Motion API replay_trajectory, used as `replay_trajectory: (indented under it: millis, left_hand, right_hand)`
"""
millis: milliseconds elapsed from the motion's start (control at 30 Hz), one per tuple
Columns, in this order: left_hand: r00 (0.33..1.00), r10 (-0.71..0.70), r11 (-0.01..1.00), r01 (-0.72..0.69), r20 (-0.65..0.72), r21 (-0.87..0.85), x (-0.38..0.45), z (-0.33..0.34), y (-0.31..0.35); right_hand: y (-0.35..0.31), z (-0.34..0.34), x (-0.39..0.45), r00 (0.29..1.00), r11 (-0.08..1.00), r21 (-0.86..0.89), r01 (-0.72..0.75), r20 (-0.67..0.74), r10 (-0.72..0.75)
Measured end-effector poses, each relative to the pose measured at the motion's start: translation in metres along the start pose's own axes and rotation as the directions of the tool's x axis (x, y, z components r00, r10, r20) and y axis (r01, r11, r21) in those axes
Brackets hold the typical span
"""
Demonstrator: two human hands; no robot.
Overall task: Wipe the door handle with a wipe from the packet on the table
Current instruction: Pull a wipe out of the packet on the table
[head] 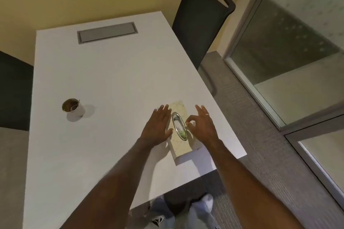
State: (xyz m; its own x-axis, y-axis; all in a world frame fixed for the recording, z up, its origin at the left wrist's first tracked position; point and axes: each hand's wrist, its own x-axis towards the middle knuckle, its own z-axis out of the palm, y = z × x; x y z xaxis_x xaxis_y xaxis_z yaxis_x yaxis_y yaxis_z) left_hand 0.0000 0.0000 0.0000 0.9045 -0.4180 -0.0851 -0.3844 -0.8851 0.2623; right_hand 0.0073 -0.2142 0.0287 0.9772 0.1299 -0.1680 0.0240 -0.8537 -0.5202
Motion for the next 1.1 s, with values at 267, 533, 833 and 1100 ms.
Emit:
replay_trajectory:
  millis: [267, 533, 833, 1100]
  left_hand:
    - [1.0, -0.022, 0.999, 0.022, -0.007, 0.039, 0.006, 0.01, 0.011]
    - [0.999, -0.004, 1.0, 0.005, -0.051, 0.004, 0.007, 0.024, 0.008]
    - [0.997, 0.014, 1.0, -0.013, -0.072, 0.024, 0.007, 0.027, 0.003]
    - [0.998, 0.012, 1.0, -0.01, -0.066, 0.018, 0.007, 0.028, 0.001]
  right_hand:
    - [0.001, 0.02, 0.017, 0.995, 0.992, -0.099, 0.083, 0.06, -0.077]
    - [0.001, 0.037, 0.024, 0.991, 0.969, -0.229, 0.097, 0.113, -0.073]
    - [0.001, 0.044, 0.027, 0.992, 0.976, -0.184, 0.113, 0.073, -0.101]
    - [0.005, 0.036, 0.016, 0.985, 0.978, -0.119, 0.169, -0.027, -0.173]
